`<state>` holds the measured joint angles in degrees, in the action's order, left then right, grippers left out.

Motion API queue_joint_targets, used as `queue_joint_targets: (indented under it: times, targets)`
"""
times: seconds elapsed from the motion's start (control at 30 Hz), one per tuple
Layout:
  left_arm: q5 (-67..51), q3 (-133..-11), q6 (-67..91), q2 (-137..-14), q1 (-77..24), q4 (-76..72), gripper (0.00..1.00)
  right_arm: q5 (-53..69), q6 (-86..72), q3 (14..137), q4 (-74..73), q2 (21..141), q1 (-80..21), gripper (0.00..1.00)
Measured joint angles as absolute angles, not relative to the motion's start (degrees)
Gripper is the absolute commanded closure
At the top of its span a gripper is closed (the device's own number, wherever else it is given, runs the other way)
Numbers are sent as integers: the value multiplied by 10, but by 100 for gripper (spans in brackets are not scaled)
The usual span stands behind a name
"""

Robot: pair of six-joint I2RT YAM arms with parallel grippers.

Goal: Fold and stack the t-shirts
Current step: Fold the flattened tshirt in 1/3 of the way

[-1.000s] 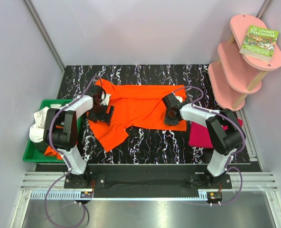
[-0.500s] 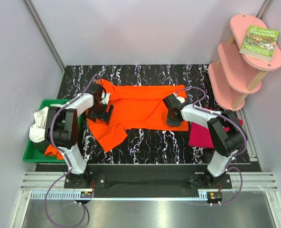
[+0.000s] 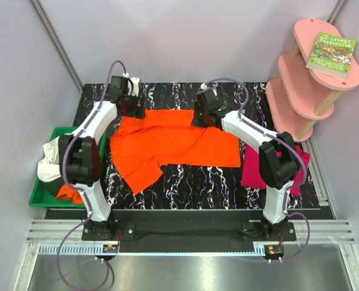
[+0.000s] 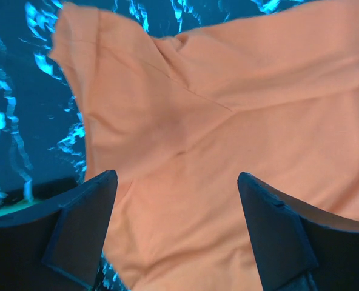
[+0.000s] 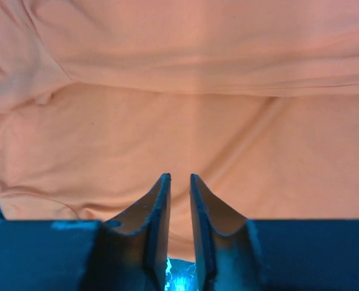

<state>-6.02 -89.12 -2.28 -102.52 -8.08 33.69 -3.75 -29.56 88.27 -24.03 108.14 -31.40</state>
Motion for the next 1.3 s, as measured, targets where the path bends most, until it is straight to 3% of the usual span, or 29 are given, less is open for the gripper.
queue_joint_targets:
  times: [0.17,0.37,0.77,1.3]
  targets:
    - [-53,-922,-23,-1141,-78,349,19,-21,-284,913,-252,1146,-335,79]
    - [-29,-1000,-23,-1225,-64,365,21,-3,-266,994,-264,1210,-364,71]
    - [6,-1052,-25,-1263,-37,367,25,43,-261,1154,-261,1303,-402,55]
    - [13,-1073,-32,-1308,-37,402,24,67,-261,1336,-303,1467,-460,47]
